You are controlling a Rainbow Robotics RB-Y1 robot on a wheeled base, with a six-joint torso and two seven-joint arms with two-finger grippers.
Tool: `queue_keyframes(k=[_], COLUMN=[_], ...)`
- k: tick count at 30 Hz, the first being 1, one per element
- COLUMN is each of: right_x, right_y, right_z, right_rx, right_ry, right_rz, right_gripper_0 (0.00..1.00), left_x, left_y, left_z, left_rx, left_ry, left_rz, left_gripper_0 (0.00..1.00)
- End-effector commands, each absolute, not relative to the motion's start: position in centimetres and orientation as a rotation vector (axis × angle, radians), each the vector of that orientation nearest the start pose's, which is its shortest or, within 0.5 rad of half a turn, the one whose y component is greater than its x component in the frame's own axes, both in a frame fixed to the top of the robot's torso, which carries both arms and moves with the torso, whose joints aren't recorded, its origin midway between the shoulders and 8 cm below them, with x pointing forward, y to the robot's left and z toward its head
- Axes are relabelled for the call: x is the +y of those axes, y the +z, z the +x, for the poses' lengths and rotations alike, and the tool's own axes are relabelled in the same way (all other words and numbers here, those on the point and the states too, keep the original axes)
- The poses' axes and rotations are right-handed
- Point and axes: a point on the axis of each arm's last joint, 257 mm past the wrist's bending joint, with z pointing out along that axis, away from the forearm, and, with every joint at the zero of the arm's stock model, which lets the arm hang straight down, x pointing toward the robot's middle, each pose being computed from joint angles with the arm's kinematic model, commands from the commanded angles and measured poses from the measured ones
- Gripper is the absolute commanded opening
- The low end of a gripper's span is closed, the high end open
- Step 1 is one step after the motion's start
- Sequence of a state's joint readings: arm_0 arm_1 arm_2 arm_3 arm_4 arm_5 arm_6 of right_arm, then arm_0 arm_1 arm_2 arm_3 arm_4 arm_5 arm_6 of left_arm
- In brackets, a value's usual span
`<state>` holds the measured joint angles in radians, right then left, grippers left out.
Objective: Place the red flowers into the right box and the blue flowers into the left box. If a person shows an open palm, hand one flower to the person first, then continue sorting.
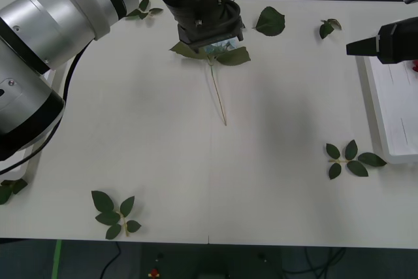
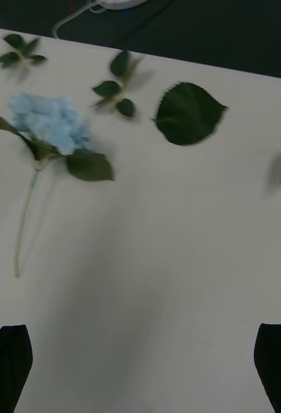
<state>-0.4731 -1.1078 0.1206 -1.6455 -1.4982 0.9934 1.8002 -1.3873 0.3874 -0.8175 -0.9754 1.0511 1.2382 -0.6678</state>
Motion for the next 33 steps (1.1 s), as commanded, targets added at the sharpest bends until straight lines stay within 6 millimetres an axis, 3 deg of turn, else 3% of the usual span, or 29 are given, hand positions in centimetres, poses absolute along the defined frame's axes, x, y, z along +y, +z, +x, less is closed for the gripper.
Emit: queue_keyframes(k=[1, 5, 10, 18, 22, 33], right_x=[-22.1, -18.1, -15.5, -14.2, -13.8, -13.6], right_y=[-3.1, -2.0, -1.7, -2.5, -2.7, -3.2], right_z=[51.2, 48.6, 46.1, 43.2, 42.0, 40.9], right_rx=[1.960, 1.840, 1.723, 1.620, 1.588, 1.569], right_ry=[0.531, 0.580, 0.609, 0.686, 0.733, 0.790], right_rz=[-0.756, -0.936, -1.082, -1.194, -1.222, -1.220], right_gripper_0=[1.00, 1.00, 1.00, 1.00, 1.00, 1.00], left_x=[-3.7, -3.7, -4.1, -4.9, -4.1, -3.3], left_y=[-12.9, -15.8, -18.5, -21.8, -23.7, -27.3], left_z=[60.5, 61.3, 62.1, 62.3, 62.2, 61.7], left_rx=[2.565, 2.560, 2.527, 2.464, 2.440, 2.407], left_ry=[-0.359, -0.340, -0.349, -0.397, -0.327, -0.276], left_rz=[-0.031, -0.055, -0.057, 0.014, 0.090, 0.193], left_gripper_0=[1.00, 1.00, 1.00, 1.00, 1.00, 1.00])
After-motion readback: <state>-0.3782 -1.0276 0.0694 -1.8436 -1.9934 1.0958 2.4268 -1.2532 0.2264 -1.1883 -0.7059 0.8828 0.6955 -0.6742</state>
